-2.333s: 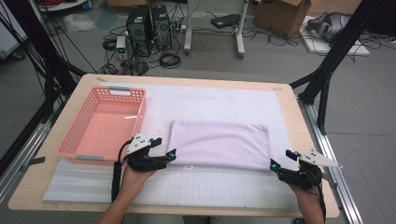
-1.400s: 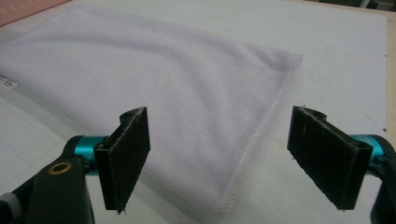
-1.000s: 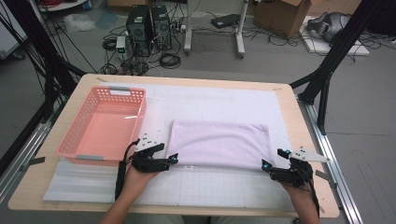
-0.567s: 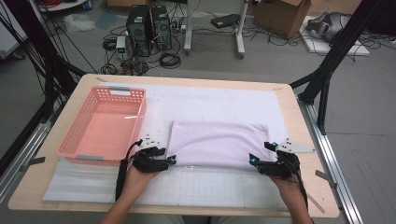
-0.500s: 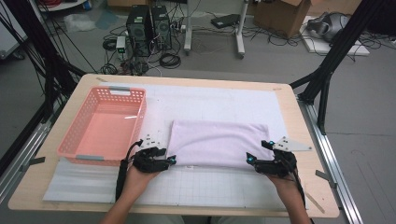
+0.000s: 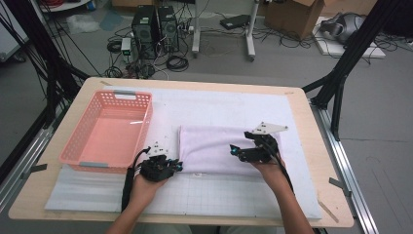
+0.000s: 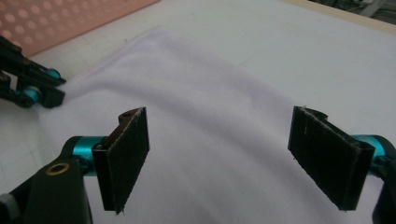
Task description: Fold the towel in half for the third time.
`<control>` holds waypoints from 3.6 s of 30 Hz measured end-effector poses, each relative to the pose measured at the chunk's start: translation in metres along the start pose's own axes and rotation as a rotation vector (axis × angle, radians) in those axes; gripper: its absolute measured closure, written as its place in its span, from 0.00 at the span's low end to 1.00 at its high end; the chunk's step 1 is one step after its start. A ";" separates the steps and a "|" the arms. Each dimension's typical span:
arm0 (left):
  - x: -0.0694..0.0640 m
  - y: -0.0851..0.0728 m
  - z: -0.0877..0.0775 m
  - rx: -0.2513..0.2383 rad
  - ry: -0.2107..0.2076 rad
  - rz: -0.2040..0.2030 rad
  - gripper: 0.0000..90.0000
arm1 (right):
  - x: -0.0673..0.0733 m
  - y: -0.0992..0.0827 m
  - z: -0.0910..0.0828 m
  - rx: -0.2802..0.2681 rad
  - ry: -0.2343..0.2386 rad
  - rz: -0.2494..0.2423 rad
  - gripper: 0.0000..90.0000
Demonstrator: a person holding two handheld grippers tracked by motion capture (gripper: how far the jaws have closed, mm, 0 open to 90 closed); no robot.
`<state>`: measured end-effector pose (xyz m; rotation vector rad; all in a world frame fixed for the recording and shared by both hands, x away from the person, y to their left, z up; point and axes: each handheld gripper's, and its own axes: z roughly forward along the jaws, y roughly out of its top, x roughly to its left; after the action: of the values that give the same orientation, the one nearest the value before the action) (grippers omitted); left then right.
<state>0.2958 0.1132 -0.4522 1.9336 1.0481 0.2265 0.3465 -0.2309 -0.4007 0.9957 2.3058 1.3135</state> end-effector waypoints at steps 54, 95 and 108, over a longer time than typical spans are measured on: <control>0.009 -0.003 -0.012 -0.012 -0.013 -0.069 0.93 | 0.037 0.087 0.185 0.187 0.200 -0.245 0.96; -0.081 0.078 0.047 -0.071 -0.219 0.055 0.93 | -0.042 0.064 0.053 0.004 0.045 -0.100 0.95; -0.105 0.079 0.077 -0.072 -0.229 0.071 0.88 | -0.072 0.036 0.019 0.005 -0.023 -0.070 0.95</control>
<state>0.3161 -0.0314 -0.4103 1.8828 0.8116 0.0785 0.4236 -0.2571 -0.3855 0.9175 2.3061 1.2633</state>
